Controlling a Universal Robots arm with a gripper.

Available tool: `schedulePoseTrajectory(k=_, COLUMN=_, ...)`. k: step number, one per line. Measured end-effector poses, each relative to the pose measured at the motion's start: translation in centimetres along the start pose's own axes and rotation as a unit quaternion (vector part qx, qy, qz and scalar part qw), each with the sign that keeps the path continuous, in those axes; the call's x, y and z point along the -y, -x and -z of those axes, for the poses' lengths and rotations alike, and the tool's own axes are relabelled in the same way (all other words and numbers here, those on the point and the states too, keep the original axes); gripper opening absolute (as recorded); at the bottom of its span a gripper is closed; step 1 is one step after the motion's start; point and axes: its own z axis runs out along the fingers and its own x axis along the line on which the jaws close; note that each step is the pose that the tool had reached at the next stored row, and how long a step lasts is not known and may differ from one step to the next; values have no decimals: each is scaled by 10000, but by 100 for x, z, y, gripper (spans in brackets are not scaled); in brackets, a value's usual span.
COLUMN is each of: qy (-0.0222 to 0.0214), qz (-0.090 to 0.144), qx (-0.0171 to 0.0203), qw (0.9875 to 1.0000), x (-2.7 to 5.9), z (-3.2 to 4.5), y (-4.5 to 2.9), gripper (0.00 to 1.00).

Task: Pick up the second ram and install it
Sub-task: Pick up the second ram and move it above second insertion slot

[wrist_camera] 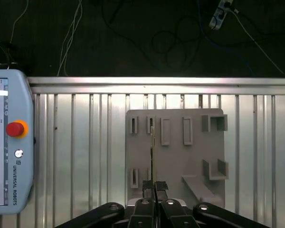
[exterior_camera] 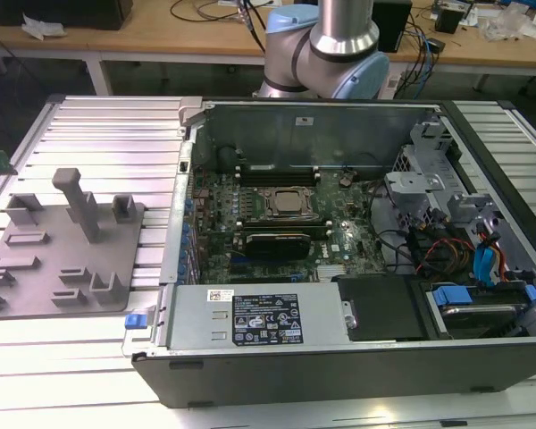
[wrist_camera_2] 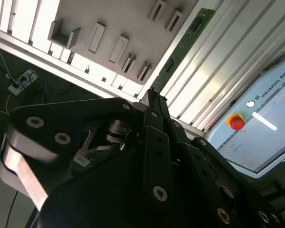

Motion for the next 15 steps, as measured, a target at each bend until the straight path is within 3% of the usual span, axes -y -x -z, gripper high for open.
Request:
schedulePoseTrajectory(k=11, qy=-1, qz=0, qx=0, qw=10000, x=414, z=15, y=-3, gripper=9)
schedulePoseTrajectory(k=15, qy=0, qz=0, qx=0, qw=10000, x=499, z=18, y=-4, gripper=9)
